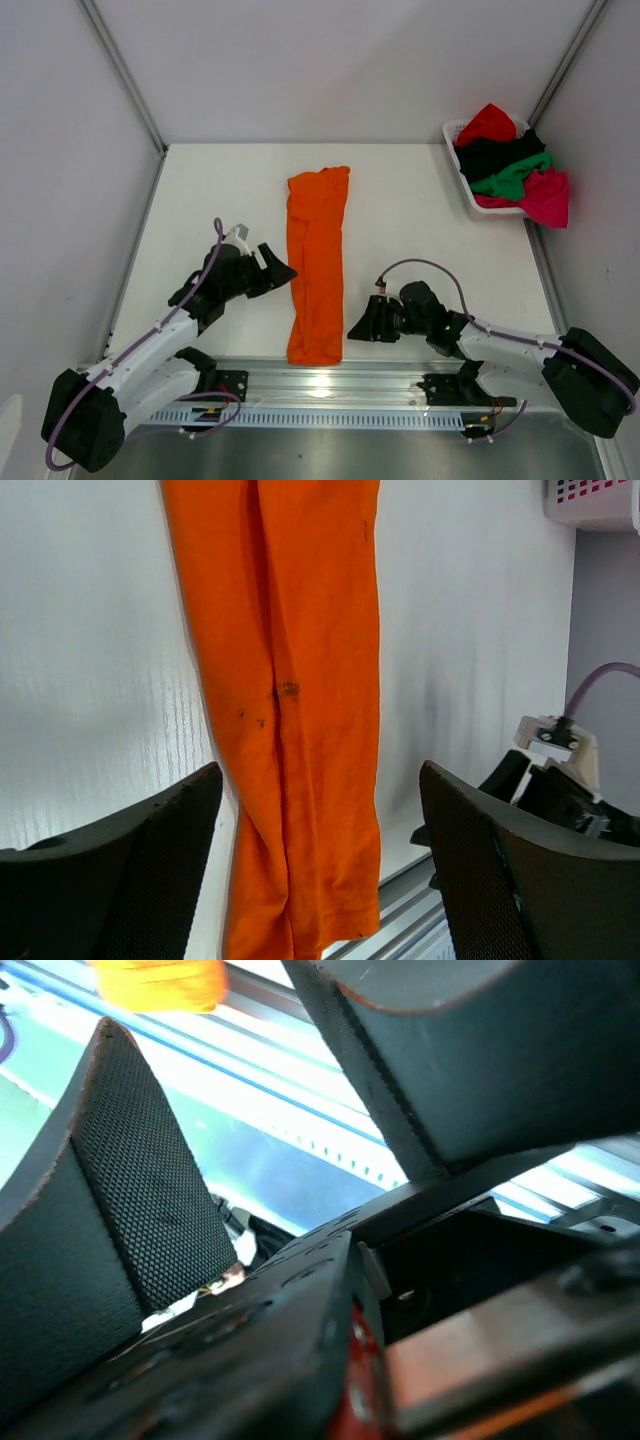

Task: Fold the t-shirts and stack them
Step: Fold the tshirt

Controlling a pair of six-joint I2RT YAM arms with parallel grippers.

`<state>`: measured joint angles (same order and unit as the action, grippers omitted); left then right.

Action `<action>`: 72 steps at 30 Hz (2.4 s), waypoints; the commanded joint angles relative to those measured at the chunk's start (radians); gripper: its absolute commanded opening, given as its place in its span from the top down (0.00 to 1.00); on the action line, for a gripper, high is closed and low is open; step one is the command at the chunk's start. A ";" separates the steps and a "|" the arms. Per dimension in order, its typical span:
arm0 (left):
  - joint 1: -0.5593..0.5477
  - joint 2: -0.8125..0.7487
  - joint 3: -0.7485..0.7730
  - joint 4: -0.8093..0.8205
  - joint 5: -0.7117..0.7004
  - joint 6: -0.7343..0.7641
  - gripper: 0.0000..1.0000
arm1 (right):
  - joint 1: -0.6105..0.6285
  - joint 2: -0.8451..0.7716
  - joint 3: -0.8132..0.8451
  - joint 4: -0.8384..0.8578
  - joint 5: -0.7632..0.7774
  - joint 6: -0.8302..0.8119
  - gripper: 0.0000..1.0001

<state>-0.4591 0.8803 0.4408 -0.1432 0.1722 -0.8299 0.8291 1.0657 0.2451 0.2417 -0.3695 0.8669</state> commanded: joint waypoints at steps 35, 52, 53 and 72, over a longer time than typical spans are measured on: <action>-0.102 -0.059 -0.108 -0.044 0.059 -0.127 0.20 | 0.061 0.591 0.072 0.456 -0.186 0.046 0.93; -0.273 -0.173 -0.257 -0.193 -0.007 -0.290 0.20 | 0.061 0.637 0.111 0.427 -0.204 0.030 0.94; -0.274 -0.181 -0.260 -0.200 -0.010 -0.290 0.20 | 0.062 0.640 0.115 0.424 -0.206 0.029 0.94; -0.335 0.123 -0.180 -0.171 0.027 -0.255 0.59 | 0.061 0.651 0.131 0.395 -0.204 0.004 0.95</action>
<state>-0.7727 0.9333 0.2584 -0.2352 0.2276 -1.1316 0.8825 1.7000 0.3714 0.6975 -0.6090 0.9119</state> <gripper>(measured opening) 0.517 0.064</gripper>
